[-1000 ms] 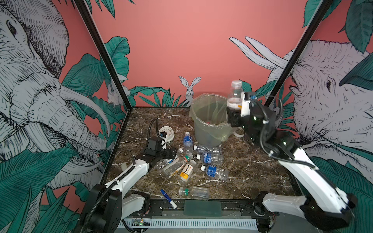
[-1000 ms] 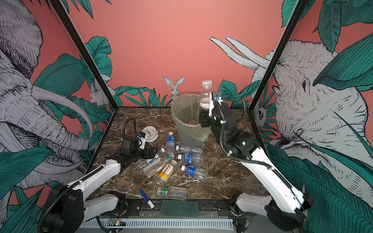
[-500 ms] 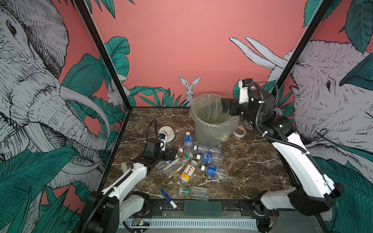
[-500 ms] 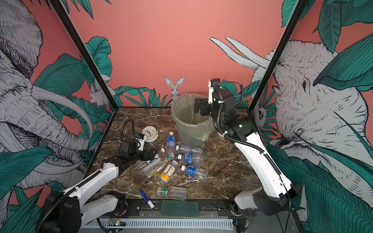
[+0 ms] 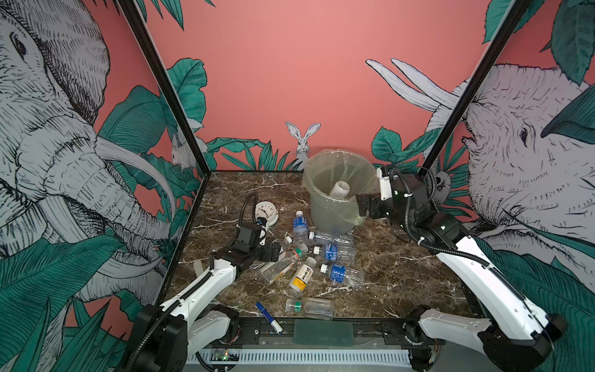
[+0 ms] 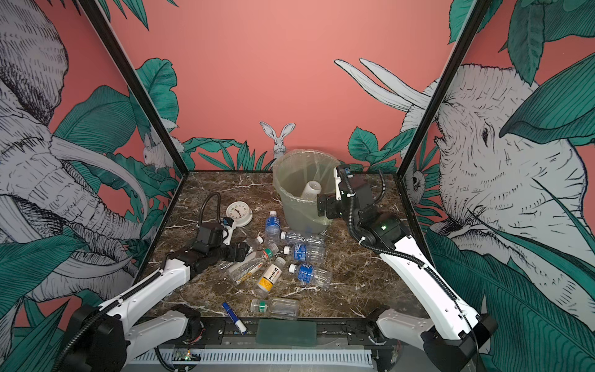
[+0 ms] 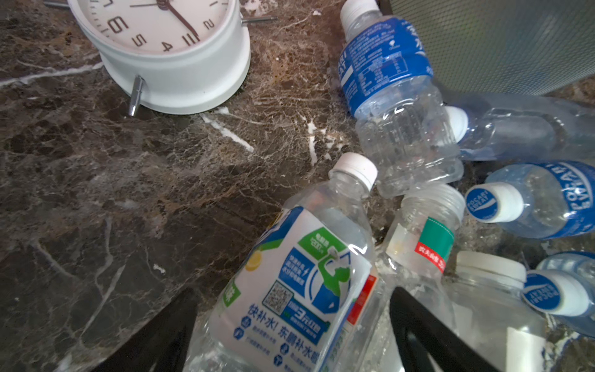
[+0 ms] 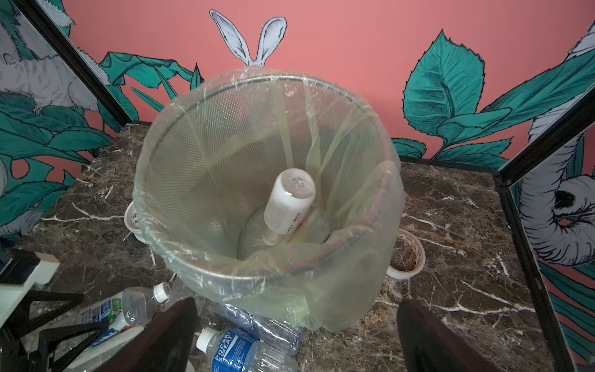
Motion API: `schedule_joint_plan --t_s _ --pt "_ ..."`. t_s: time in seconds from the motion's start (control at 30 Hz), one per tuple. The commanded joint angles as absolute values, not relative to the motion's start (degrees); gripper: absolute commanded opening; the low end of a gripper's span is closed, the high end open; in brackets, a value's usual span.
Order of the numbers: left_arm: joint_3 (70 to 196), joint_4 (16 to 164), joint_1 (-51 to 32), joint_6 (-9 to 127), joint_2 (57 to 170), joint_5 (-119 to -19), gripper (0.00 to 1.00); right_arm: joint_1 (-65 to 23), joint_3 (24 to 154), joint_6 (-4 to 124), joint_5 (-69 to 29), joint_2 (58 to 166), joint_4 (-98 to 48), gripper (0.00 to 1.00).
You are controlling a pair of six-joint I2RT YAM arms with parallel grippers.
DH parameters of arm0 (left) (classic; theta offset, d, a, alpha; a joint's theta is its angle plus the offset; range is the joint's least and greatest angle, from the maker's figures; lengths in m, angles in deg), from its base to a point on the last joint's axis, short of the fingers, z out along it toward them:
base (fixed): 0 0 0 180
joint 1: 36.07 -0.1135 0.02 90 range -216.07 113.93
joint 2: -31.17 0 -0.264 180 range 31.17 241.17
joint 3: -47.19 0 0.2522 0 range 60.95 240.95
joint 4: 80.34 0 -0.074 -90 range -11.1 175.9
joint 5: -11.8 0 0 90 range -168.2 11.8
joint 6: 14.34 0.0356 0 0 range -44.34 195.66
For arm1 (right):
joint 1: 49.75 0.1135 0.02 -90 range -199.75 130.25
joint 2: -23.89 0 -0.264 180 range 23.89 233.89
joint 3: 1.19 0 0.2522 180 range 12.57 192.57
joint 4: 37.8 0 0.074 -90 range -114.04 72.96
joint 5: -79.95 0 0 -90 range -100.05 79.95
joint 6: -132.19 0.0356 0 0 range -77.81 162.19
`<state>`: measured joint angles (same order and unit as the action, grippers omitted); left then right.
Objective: Throw the plastic bottles in the bin
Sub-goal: 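Grasp the green-labelled bottle with the left gripper while the right arm draws back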
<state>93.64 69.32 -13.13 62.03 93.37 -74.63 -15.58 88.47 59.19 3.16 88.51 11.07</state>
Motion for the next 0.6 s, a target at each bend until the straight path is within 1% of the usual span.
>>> schedule_joint_plan --t_s 0.0,0.33,0.57 --pt "95.3 66.0 -12.8 62.6 94.3 -77.1 0.94 -15.7 85.0 61.0 2.8 85.3 9.8 0.99" --pt "95.6 65.8 -12.8 62.2 96.6 -77.3 0.92 -15.7 77.4 62.9 3.0 81.2 10.3 0.99" --pt "96.1 66.7 -12.8 60.9 98.5 -80.2 0.89 -15.7 73.2 64.3 3.3 79.2 11.2 0.99"
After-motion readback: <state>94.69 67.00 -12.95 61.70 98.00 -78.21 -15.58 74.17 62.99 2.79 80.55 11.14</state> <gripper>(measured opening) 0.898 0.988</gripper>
